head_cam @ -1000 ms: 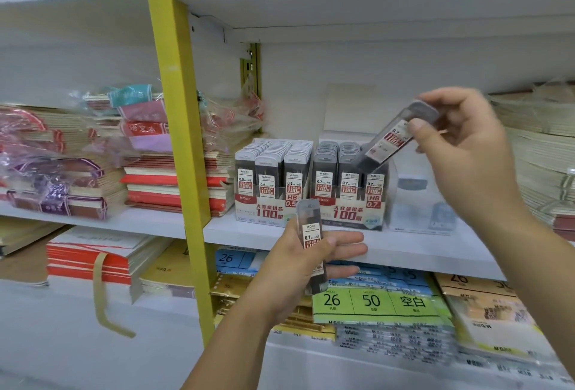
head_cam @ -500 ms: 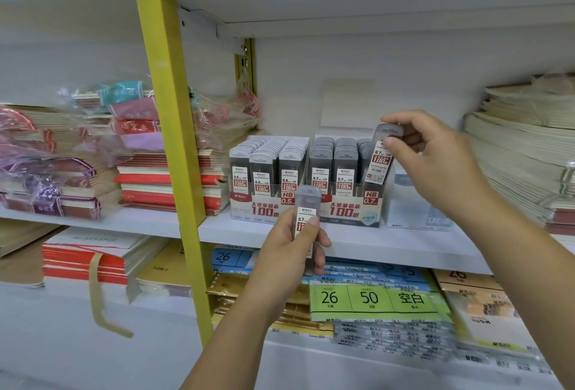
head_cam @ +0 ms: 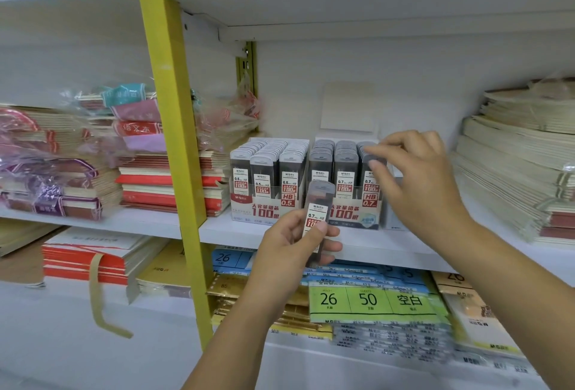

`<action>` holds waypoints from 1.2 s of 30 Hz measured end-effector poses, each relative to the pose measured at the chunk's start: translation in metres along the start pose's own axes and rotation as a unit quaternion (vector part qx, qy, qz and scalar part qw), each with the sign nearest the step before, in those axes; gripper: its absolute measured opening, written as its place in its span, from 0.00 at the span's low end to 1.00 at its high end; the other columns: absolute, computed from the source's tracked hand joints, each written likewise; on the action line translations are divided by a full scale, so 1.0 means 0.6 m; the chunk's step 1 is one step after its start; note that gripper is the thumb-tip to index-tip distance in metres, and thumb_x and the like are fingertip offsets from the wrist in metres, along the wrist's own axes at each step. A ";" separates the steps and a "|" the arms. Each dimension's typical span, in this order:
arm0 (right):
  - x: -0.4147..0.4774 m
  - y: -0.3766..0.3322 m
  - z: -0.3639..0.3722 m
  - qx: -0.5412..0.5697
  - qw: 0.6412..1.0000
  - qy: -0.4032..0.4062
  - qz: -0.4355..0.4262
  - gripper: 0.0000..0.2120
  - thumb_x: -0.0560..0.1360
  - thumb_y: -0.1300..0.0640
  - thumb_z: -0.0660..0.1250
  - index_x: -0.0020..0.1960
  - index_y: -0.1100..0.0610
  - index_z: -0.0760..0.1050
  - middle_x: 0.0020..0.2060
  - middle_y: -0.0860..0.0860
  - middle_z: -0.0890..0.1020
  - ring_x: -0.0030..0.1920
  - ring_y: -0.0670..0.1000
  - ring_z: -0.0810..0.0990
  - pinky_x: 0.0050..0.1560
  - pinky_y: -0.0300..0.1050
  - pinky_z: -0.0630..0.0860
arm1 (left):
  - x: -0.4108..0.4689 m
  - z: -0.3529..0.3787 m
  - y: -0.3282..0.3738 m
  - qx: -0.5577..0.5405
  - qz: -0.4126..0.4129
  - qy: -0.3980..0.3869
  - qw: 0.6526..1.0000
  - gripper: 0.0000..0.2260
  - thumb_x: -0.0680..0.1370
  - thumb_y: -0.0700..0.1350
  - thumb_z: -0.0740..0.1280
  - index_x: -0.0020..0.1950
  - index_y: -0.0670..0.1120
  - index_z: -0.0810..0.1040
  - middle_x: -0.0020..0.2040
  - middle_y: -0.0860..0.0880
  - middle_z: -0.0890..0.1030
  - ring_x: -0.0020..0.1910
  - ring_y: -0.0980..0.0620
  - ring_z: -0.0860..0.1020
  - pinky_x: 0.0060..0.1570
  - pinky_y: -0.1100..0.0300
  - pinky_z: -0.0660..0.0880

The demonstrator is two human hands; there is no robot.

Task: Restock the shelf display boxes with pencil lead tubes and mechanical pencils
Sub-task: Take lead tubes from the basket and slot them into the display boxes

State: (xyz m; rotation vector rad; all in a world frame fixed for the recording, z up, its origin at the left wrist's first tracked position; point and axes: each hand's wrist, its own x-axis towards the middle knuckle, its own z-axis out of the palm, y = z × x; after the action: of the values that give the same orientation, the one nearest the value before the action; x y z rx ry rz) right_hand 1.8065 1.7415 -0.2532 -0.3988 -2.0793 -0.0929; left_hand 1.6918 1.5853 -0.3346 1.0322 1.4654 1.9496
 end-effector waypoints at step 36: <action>0.018 -0.018 0.026 0.004 0.998 -0.054 -0.018 0.13 0.75 0.56 0.69 0.60 0.55 0.80 0.57 0.53 0.77 0.62 0.54 0.68 0.62 0.49 0.66 | 0.009 0.008 -0.048 0.489 0.228 -0.006 0.842 0.25 0.83 0.53 0.61 0.80 0.57 0.60 0.81 0.61 0.54 0.79 0.62 0.51 0.73 0.66 0.47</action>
State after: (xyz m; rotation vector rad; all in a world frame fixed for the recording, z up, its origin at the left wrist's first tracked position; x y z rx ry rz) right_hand 1.7849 1.7377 -0.2510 -0.3696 -2.1927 -0.0865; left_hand 1.6907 1.6010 -0.3600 1.9497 2.4628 1.3548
